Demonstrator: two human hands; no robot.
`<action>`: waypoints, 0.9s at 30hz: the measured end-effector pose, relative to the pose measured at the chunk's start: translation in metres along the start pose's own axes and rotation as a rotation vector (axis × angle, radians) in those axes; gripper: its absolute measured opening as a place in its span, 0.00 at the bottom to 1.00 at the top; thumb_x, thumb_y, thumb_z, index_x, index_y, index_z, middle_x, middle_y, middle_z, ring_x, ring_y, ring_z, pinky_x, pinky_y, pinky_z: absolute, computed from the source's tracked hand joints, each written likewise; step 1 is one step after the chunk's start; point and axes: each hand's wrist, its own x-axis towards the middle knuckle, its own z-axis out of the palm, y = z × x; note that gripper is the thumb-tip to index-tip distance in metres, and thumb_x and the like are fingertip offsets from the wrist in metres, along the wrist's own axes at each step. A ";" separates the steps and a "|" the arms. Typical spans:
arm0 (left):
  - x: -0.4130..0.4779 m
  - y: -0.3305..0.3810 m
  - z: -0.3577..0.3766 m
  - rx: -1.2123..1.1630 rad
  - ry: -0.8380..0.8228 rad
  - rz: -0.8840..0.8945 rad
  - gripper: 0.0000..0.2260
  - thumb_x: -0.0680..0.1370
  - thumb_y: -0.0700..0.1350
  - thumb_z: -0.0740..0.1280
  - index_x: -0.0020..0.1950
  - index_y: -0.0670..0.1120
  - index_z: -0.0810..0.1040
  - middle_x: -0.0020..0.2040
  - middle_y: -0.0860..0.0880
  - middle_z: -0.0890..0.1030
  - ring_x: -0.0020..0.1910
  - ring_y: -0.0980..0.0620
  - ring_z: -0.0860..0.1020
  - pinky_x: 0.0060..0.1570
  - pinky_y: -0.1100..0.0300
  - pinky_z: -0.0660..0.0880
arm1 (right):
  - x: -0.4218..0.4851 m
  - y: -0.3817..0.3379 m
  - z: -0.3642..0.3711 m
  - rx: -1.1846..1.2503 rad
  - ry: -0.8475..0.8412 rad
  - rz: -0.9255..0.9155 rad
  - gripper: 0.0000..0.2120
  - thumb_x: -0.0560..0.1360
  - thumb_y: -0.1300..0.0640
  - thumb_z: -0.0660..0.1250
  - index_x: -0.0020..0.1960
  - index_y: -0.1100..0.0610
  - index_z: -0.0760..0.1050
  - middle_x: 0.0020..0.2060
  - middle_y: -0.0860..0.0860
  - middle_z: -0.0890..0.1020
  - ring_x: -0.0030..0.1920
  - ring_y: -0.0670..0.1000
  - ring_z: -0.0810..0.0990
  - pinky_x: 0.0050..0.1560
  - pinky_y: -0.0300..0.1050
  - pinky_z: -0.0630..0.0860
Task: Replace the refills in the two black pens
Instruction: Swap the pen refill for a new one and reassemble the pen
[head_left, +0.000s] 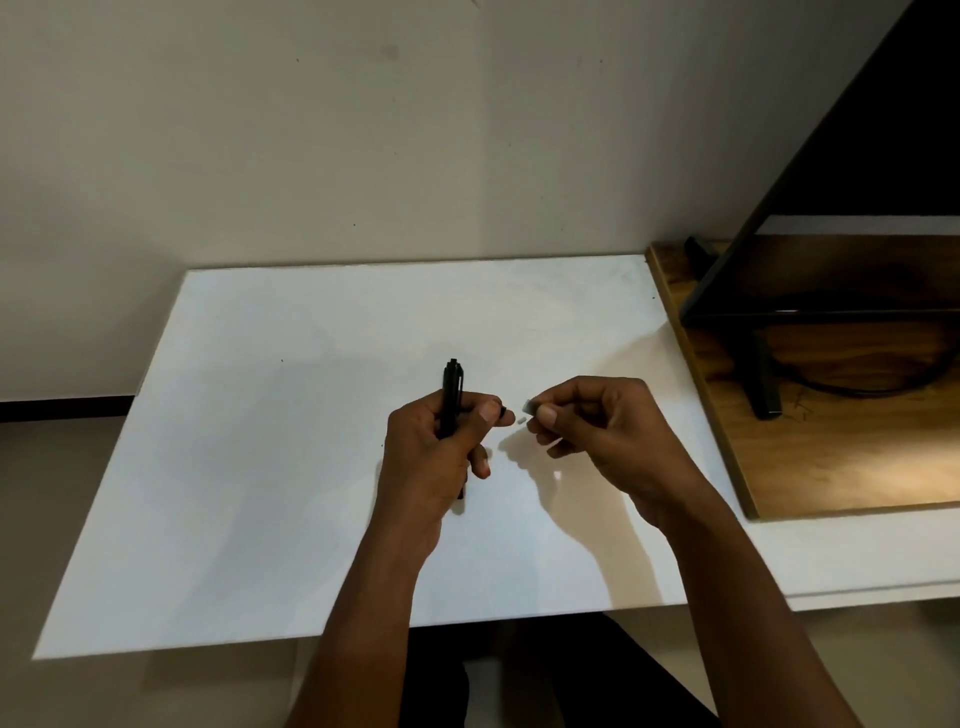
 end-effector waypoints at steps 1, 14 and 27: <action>0.000 0.000 0.000 0.039 0.010 0.014 0.05 0.77 0.46 0.71 0.42 0.51 0.85 0.42 0.53 0.88 0.23 0.55 0.74 0.31 0.59 0.71 | 0.000 0.001 -0.003 0.027 0.056 0.007 0.05 0.78 0.65 0.69 0.50 0.59 0.85 0.38 0.55 0.88 0.41 0.53 0.86 0.42 0.43 0.82; -0.010 -0.017 0.036 0.849 0.112 0.162 0.10 0.80 0.52 0.67 0.44 0.48 0.83 0.39 0.49 0.82 0.42 0.44 0.81 0.41 0.50 0.78 | 0.002 0.009 -0.005 0.253 0.332 0.216 0.05 0.76 0.57 0.73 0.50 0.52 0.86 0.49 0.54 0.87 0.50 0.53 0.84 0.59 0.54 0.80; -0.003 -0.004 0.021 0.079 0.143 -0.050 0.02 0.74 0.50 0.75 0.45 0.56 0.87 0.36 0.54 0.84 0.30 0.58 0.77 0.33 0.65 0.73 | 0.001 0.005 0.000 0.245 0.191 0.122 0.06 0.75 0.55 0.74 0.50 0.52 0.86 0.44 0.50 0.89 0.43 0.43 0.83 0.49 0.45 0.76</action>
